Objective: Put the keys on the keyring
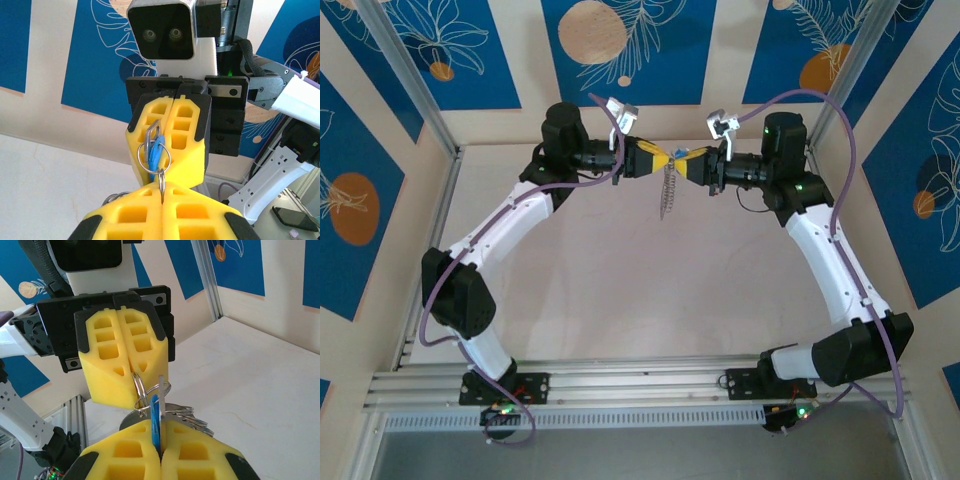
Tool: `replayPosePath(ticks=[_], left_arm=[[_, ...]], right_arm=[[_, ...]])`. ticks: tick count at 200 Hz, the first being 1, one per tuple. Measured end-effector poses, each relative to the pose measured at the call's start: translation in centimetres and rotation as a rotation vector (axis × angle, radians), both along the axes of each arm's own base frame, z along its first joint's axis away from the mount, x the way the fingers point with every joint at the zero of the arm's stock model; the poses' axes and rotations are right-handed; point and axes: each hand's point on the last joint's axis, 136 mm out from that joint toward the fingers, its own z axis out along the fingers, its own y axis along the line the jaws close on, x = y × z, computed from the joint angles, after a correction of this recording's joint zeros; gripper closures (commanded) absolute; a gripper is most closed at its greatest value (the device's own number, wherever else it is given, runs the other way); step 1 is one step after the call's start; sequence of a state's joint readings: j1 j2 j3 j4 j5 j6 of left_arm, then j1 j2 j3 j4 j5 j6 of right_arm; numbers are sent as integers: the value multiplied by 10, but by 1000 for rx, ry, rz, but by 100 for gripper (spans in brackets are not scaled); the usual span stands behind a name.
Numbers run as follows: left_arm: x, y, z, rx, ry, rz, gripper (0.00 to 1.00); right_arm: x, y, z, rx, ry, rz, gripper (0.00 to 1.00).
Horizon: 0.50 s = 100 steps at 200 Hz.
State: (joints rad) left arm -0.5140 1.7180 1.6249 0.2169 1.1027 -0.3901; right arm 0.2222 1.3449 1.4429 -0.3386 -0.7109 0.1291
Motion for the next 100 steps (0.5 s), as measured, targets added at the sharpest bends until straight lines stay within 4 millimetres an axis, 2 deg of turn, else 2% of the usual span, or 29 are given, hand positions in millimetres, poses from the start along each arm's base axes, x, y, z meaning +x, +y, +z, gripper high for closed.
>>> replayPosePath(ticks=[48, 77, 100], left_arm=[[0, 0, 0, -1, -1, 3, 100], [2, 0, 0, -2, -15, 14, 60], [4, 1, -5, 4, -2, 46, 49]], right_arm=[[-2, 0, 3, -2, 7, 0, 100], [0, -2, 4, -4, 10, -10, 100], [7, -8, 1, -6, 16, -31, 100]])
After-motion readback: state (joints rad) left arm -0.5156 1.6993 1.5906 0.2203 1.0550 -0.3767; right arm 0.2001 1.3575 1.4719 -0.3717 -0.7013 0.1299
